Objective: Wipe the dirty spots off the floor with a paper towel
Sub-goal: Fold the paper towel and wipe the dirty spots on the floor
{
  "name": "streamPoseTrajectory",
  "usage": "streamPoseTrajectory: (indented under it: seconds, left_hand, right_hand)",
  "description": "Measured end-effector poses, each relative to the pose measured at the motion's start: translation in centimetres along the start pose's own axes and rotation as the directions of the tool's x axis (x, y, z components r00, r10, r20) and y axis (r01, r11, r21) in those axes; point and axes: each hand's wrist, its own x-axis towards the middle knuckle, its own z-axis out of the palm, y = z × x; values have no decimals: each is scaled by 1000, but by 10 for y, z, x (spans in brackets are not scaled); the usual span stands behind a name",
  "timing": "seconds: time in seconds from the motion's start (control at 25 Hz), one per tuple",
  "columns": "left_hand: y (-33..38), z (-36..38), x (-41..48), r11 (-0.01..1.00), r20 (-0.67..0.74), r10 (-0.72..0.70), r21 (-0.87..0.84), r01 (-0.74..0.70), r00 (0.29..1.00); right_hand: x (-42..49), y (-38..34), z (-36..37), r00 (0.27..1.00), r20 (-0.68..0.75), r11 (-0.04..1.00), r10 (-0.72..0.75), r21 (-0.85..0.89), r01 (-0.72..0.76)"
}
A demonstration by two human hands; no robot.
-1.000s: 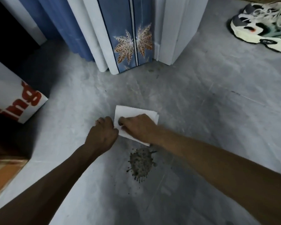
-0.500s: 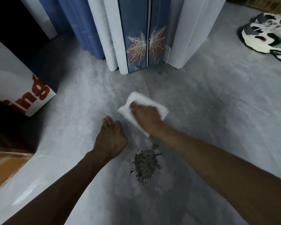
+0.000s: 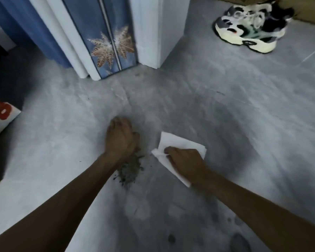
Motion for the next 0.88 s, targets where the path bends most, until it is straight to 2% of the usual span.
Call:
streamPoseTrajectory:
  seconds: [0.04,0.08,0.12,0.16,0.2,0.24,0.28,0.32,0.36,0.4,0.44,0.48,0.52,0.56,0.6,0.64,0.68,0.72,0.76,0.84,0.88]
  left_hand:
    - [26,6,-3,992,14,102,-74,-101,995]
    - [51,13,-8,975,52,204,-101,-198,978]
    - [71,22,-14,952,102,295,-120,-283,950]
    - [87,32,-18,923,151,379,-123,-363,913]
    - [98,41,-23,905,191,425,-118,-409,885]
    - [105,51,-26,893,232,449,-90,-440,863]
    - [108,60,-29,885,284,453,-33,-464,845]
    - [109,66,-30,874,315,453,26,-485,834]
    - [110,70,-32,865,325,450,72,-496,832]
    - [110,72,-34,863,316,451,84,-498,835]
    - [110,70,-35,874,287,449,57,-483,846]
    - [108,65,-36,890,256,439,7,-456,861]
    - [101,59,-35,905,224,421,-38,-424,879]
    - [89,49,-34,922,185,386,-48,-384,904]
    - [74,39,-33,937,134,351,-48,-347,927]
    - [56,28,-32,950,88,311,-47,-308,946]
    - [32,15,-32,967,37,250,-50,-249,967]
    - [5,3,-33,984,-17,165,-68,-166,986]
    - [-24,-7,-35,995,-77,53,-82,-59,996]
    - [-81,-24,-43,985,-148,-165,-85,154,975]
    - [-106,-31,-47,972,-160,-235,-56,228,959]
  right_hand:
    - [-15,19,-11,998,29,998,-56,-23,57]
    - [-29,44,-27,999,18,999,30,-39,-29]
    - [-45,72,-45,973,-15,971,231,-53,-231]
    - [-62,102,-62,889,-91,888,448,-67,-454]
    - [-84,125,-78,763,-215,769,610,-69,-635]
    - [-103,137,-88,605,-310,628,733,-35,-778]
    - [-113,133,-92,454,-360,495,815,24,-869]
    - [-115,118,-86,381,-330,418,864,48,-907]
    - [-113,95,-73,433,-290,460,854,28,-888]
    - [-110,69,-56,569,-298,589,766,-27,-807]
    - [-110,42,-40,758,-284,769,587,-97,-632]
    - [-110,27,-29,885,-241,894,398,-116,-433]
    - [-107,28,-28,947,-188,957,260,-84,-279]
    - [-100,33,-31,964,-174,975,203,-54,-215]
    - [-90,45,-34,952,-157,961,262,-43,-272]
    - [-74,60,-39,894,-164,902,418,-41,-430]
    - [-52,70,-42,783,-160,788,602,-39,-614]
    - [-25,73,-41,663,-168,668,729,-37,-743]
    - [4,65,-34,609,-174,613,774,-33,-789]
    - [64,24,-11,631,-88,635,771,29,-772]
    - [90,-9,0,678,-30,678,734,85,-730]
